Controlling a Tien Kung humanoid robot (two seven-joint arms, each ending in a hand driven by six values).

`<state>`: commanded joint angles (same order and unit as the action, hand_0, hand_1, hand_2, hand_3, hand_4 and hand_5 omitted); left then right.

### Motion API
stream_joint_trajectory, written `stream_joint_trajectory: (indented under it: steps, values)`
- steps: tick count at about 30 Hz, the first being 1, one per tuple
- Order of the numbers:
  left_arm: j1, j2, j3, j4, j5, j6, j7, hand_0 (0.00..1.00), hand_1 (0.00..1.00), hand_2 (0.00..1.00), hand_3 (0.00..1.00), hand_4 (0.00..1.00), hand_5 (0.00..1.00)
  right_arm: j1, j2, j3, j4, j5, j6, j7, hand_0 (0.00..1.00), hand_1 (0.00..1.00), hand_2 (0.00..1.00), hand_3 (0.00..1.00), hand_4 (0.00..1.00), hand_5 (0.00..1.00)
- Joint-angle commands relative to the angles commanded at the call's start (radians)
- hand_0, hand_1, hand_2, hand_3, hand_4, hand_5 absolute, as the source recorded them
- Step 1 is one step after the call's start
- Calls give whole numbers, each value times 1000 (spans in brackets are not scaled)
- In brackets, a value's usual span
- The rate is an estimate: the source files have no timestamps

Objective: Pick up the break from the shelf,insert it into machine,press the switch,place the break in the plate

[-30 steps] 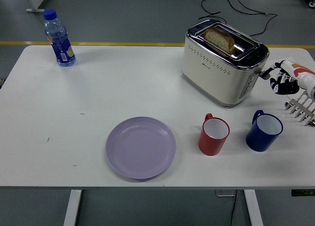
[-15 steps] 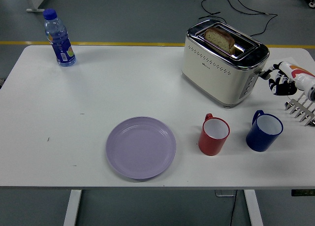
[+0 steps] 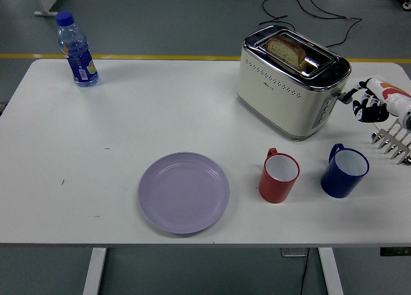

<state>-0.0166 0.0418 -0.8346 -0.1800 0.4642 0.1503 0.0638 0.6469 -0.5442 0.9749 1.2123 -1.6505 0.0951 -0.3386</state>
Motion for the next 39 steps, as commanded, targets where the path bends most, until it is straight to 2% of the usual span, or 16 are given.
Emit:
stream_joint_trajectory:
  steps: [16,27,39]
  values:
    - [0,-1,3,0,0,0,3,700,683,735,738,498,998,-2,20,-7,-38,-6,-6,-7,68,87,213,617,352,2]
    - [1,-3,3,0,8,-1,6,701,684,736,738,498,998,-16,60,18,-88,-20,-13,1,67,87,212,615,353,2]
    - [7,-4,-10,0,29,-1,12,701,685,737,739,498,998,-27,72,28,-98,-27,-15,3,66,87,211,613,353,2]
